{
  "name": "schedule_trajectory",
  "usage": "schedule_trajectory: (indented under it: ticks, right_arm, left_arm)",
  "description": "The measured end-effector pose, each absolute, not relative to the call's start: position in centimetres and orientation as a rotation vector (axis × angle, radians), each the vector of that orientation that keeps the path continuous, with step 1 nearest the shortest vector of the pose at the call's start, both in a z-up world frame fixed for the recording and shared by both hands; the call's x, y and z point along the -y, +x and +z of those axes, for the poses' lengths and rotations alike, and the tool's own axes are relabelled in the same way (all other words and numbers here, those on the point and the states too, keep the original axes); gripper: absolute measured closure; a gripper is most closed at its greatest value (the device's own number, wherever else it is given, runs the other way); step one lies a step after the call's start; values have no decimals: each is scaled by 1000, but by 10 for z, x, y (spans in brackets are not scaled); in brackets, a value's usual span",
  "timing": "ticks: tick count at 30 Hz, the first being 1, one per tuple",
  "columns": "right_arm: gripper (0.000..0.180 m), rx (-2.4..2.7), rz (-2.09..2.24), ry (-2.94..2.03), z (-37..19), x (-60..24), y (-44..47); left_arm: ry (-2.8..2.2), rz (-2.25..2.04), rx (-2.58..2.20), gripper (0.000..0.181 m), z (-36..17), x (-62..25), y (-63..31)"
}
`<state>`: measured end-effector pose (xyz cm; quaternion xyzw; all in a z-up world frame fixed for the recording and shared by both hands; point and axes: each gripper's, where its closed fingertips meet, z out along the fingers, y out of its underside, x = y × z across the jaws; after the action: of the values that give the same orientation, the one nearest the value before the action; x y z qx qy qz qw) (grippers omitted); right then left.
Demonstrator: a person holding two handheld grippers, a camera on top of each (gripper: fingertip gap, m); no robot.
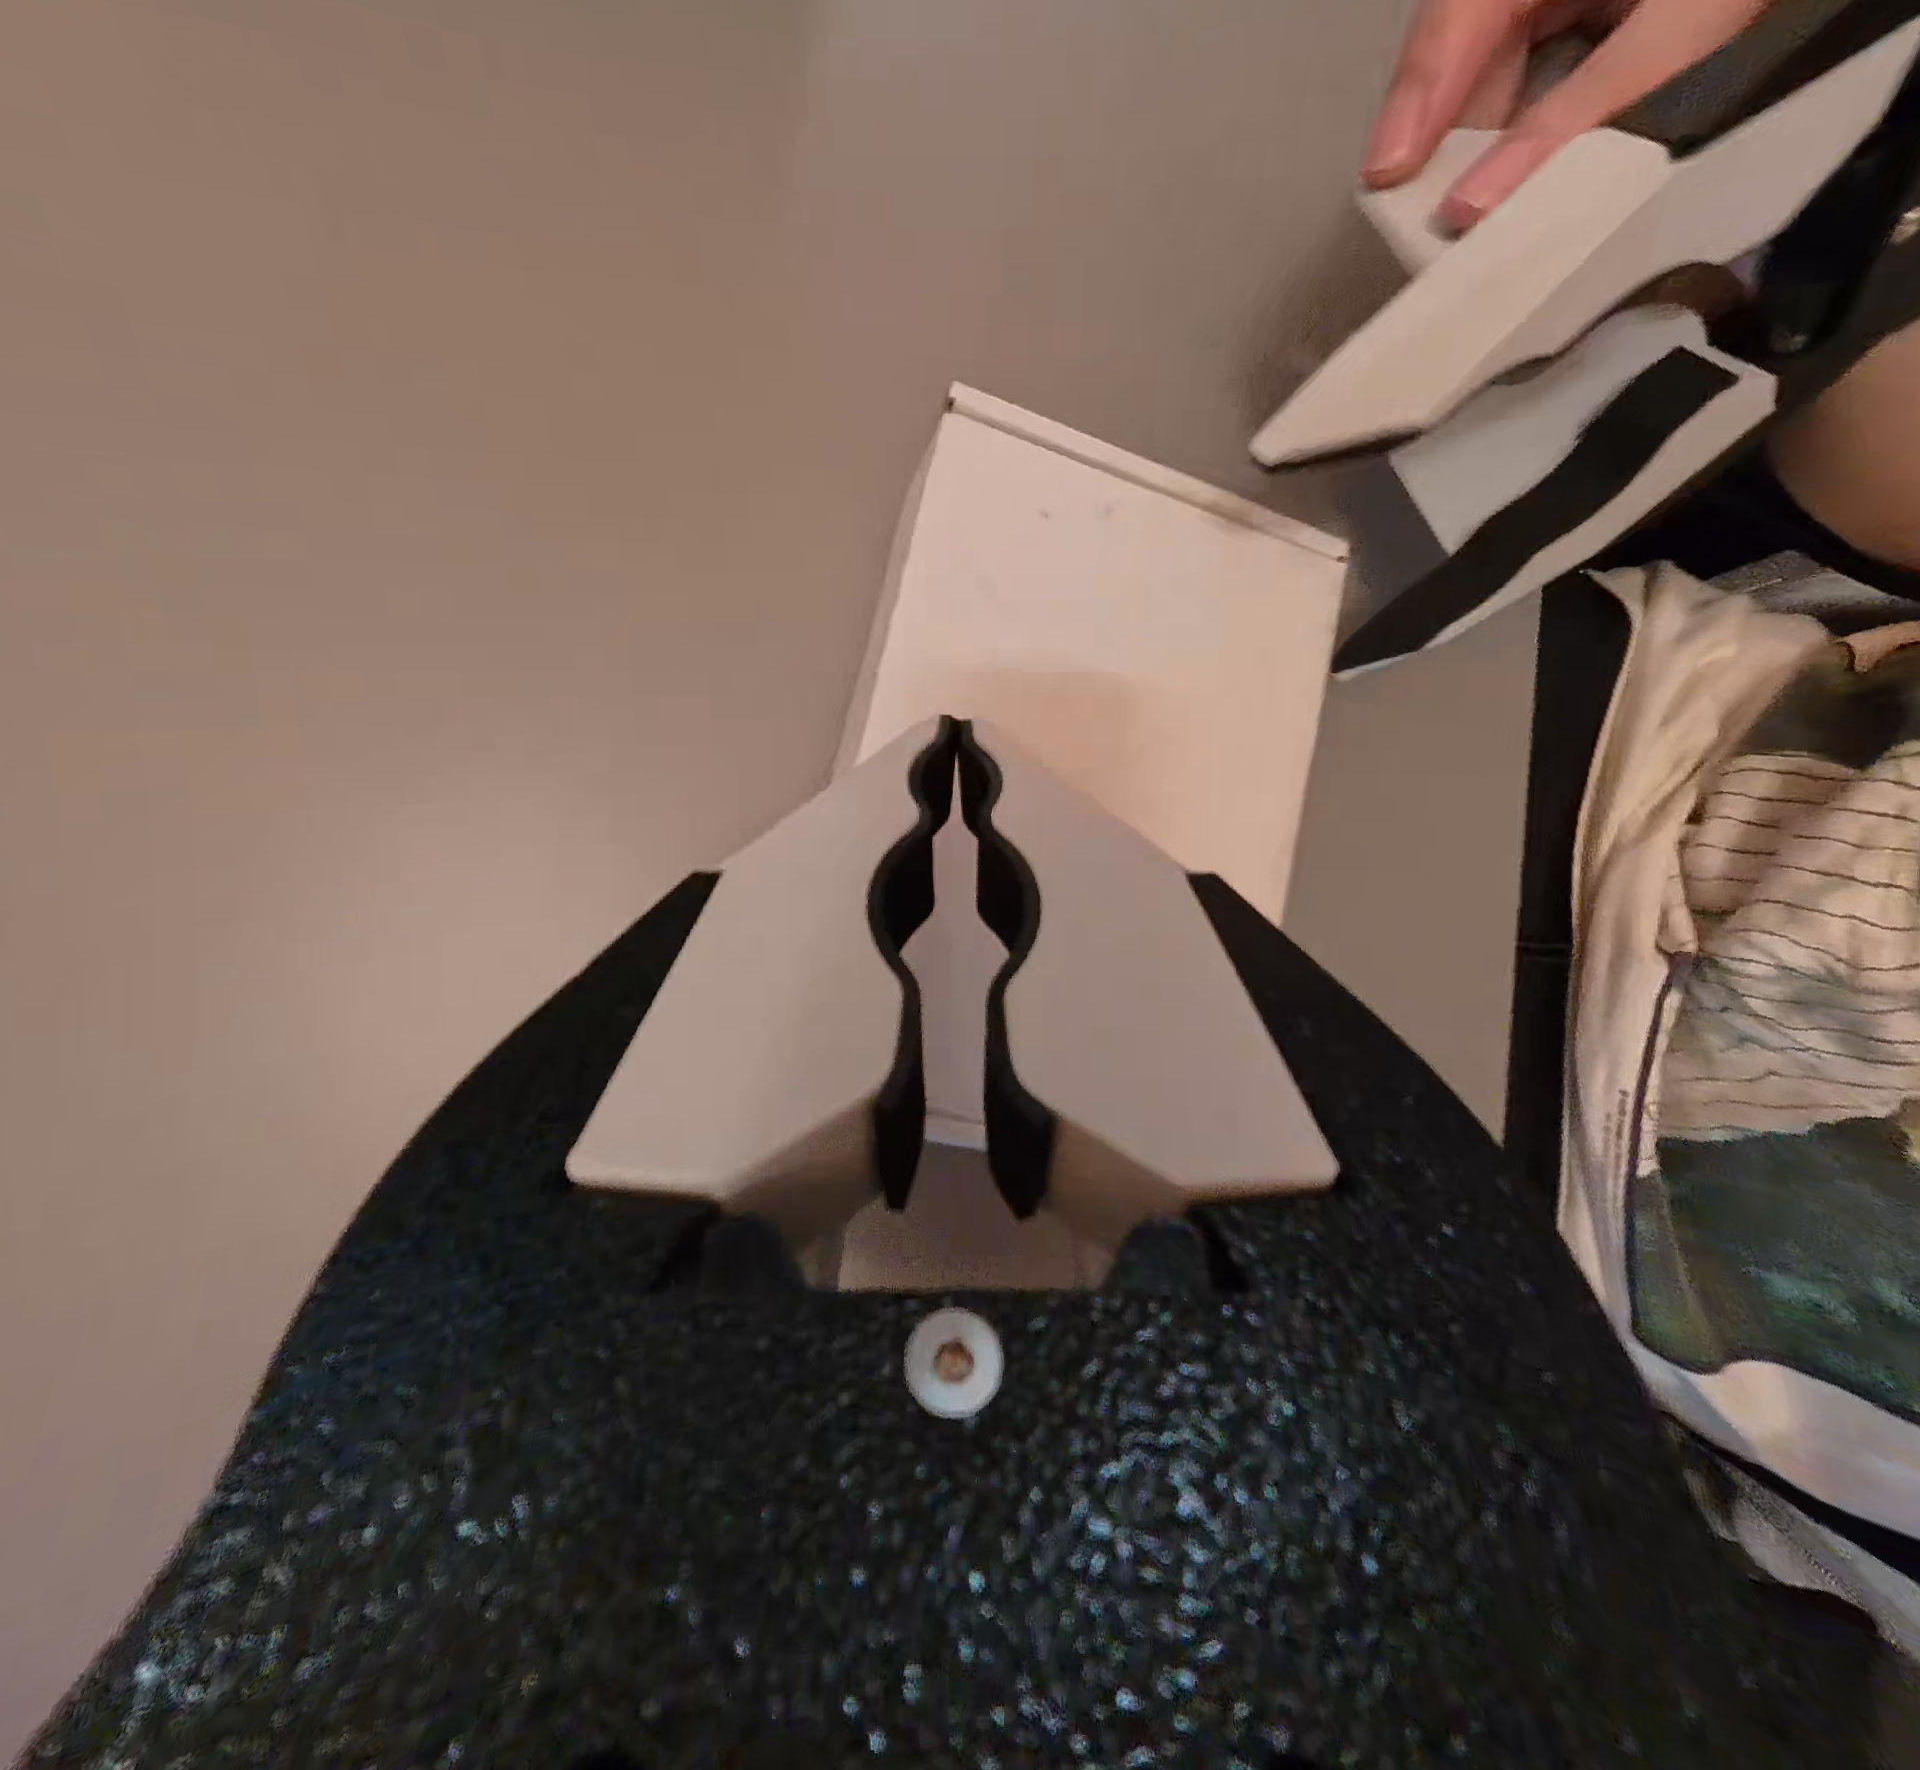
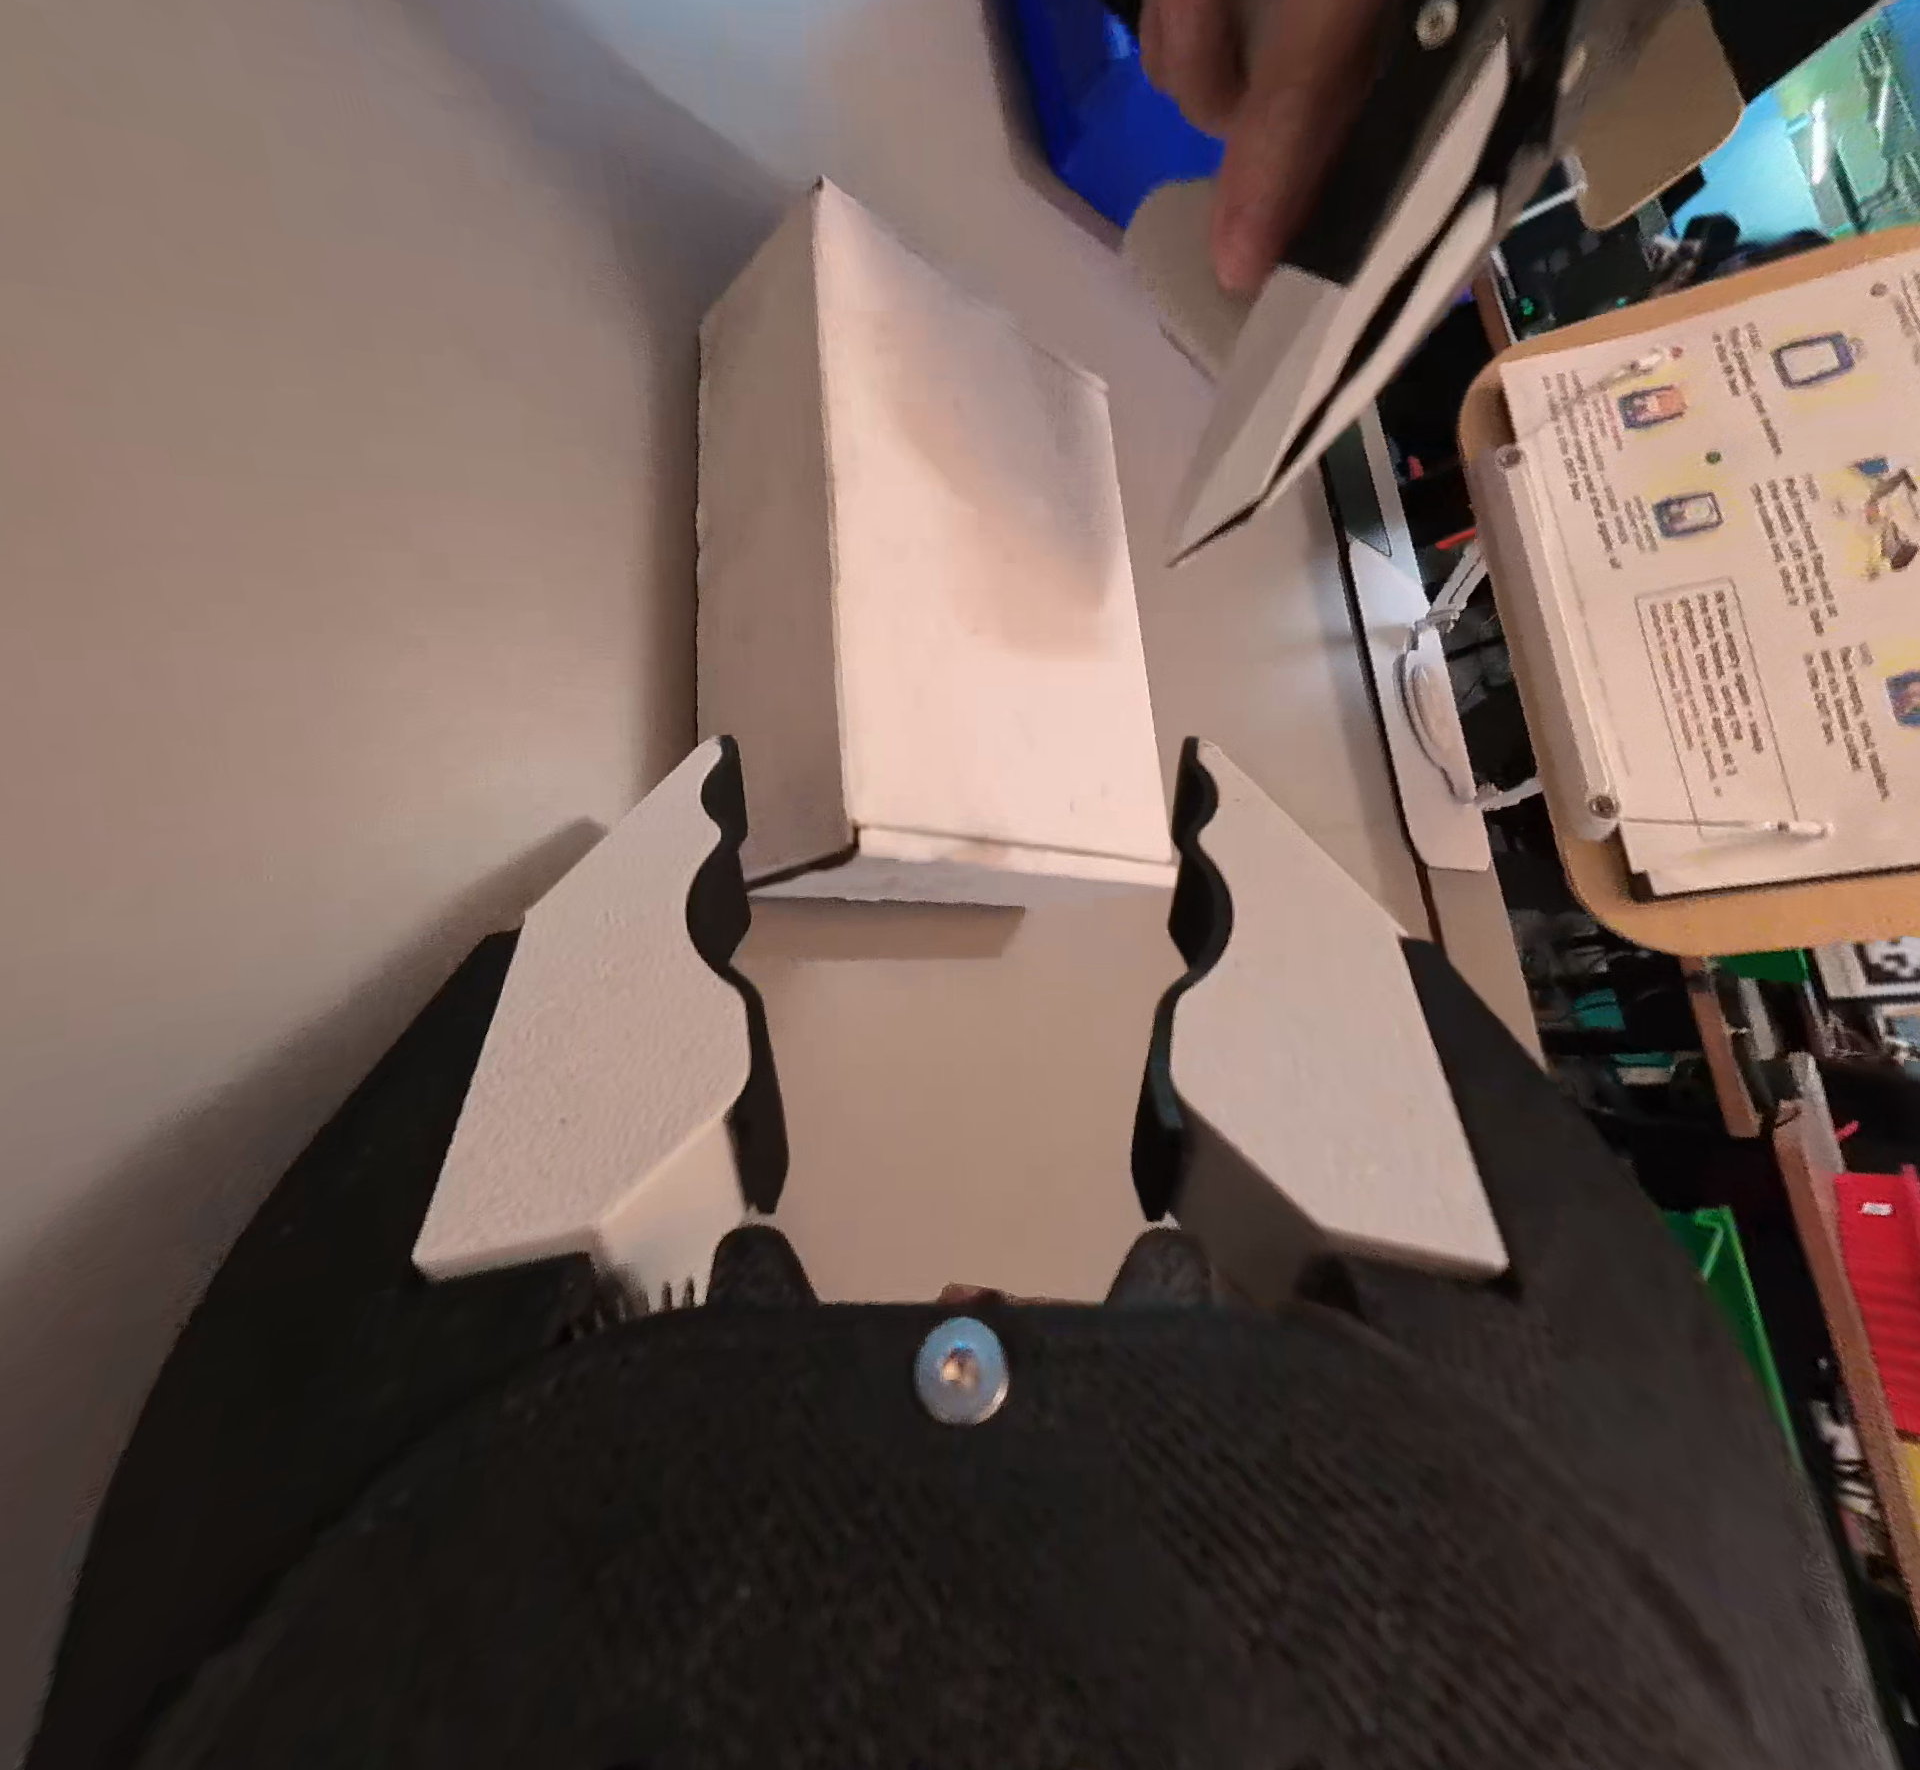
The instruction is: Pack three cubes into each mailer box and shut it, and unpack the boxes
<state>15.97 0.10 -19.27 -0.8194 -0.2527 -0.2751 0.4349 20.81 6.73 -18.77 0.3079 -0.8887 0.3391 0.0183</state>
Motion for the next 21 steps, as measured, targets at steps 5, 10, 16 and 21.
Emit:
schedule_trajectory:
  ticks: [5,10,16,21]
  right_arm:
    - [102,717,-723,-2071,-199,-10,150]
    - [101,747,-781,-2099,-202,-11,149]
    - [93,814,-922,-2102,-203,-21,151]
    - [91,811,-1161,-2094,-197,-27,177]
  left_arm:
    - [895,1124,2650,181,-203,-61,216]
    - [926,1261,2497,181,-203,-61,219]
    - [1022,1243,2523,181,-203,-68,235]
    - [1019,1256,2512,181,-204,-70,239]
